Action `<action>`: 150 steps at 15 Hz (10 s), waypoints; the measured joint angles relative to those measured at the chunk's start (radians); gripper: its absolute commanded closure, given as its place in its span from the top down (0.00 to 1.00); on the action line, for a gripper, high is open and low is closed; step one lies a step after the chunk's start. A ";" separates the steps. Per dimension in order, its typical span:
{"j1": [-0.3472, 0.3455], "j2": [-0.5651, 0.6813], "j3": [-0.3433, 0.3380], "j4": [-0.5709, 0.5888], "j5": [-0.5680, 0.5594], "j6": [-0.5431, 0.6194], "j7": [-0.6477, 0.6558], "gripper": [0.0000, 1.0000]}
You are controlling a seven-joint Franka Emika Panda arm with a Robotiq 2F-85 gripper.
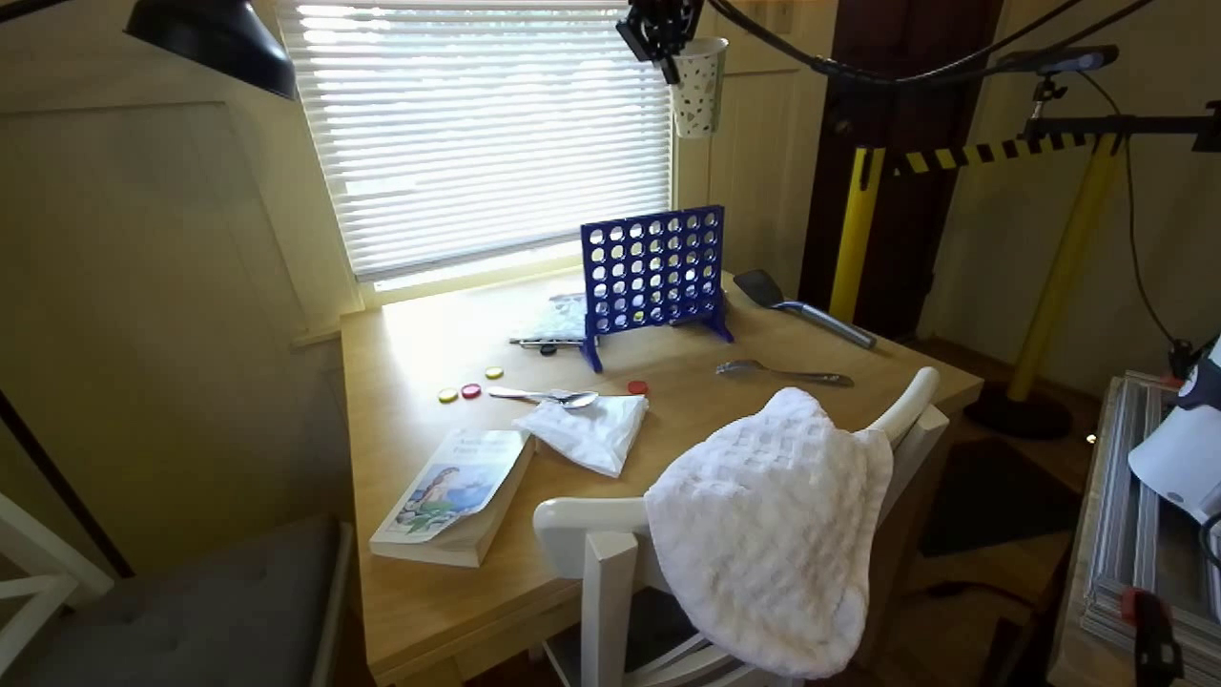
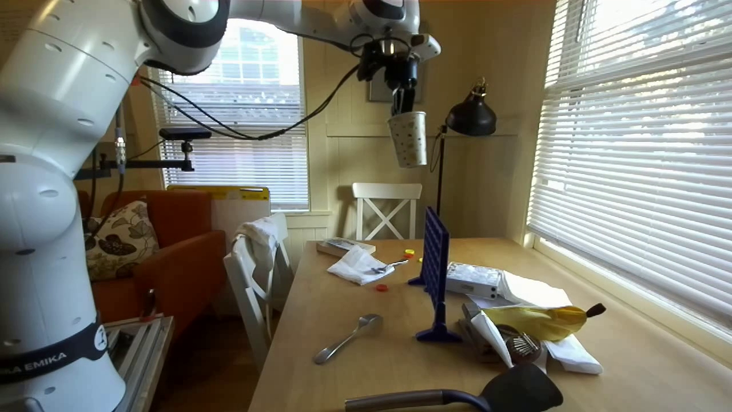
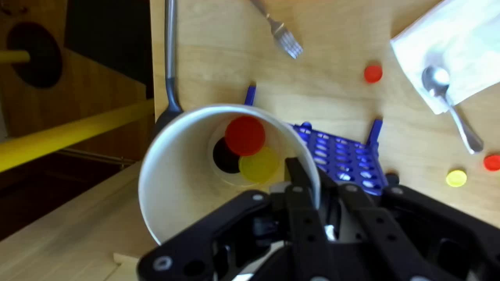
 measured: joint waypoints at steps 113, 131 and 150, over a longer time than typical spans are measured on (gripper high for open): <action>0.300 0.210 -0.188 -0.361 -0.048 -0.532 -1.456 0.05; -0.098 0.237 0.437 -0.281 -0.668 0.029 -1.569 0.01; -0.239 0.370 0.534 -0.169 -0.331 0.679 -1.779 0.01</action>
